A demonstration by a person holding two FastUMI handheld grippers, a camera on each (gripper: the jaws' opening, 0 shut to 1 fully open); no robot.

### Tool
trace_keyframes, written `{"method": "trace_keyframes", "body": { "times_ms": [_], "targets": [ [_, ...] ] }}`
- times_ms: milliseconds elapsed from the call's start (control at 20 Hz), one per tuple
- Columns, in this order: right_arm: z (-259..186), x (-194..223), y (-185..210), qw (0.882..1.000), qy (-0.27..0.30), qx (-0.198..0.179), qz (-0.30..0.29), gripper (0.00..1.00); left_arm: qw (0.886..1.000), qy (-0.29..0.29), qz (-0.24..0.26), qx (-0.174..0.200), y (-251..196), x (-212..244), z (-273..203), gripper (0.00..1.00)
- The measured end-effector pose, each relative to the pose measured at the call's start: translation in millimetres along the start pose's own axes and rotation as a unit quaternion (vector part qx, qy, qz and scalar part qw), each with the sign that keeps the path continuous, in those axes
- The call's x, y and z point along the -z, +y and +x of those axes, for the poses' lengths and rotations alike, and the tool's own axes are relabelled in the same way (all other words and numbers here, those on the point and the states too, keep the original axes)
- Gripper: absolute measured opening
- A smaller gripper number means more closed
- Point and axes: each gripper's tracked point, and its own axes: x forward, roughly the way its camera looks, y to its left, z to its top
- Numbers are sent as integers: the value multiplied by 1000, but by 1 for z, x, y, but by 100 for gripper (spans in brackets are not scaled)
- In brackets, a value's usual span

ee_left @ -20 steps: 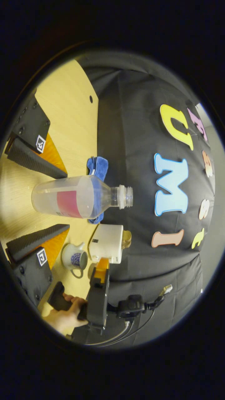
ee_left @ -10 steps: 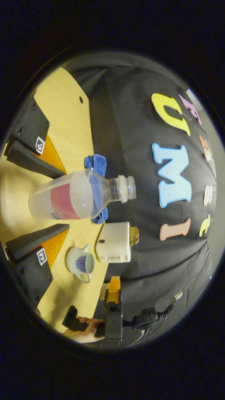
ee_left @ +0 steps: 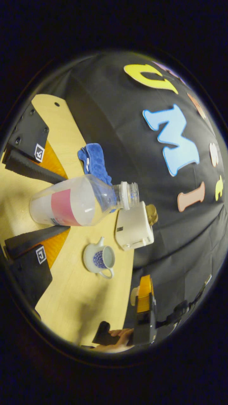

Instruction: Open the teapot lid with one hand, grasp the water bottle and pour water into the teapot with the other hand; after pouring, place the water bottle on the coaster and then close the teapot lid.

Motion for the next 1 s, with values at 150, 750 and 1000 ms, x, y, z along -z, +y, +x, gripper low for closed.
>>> {"method": "trace_keyframes", "body": {
  "times_ms": [150,750,1000],
  "targets": [
    [6,12,-5,1000,13,3,-1,12,996,33,86,9,9,-9,12,82],
    [10,22,-32,999,27,28,17,12,913,116,391,22,20,-42,29,82],
    [9,23,-39,999,28,38,18,12,870,126,476,21,16,-45,23,82]
  ]
}}
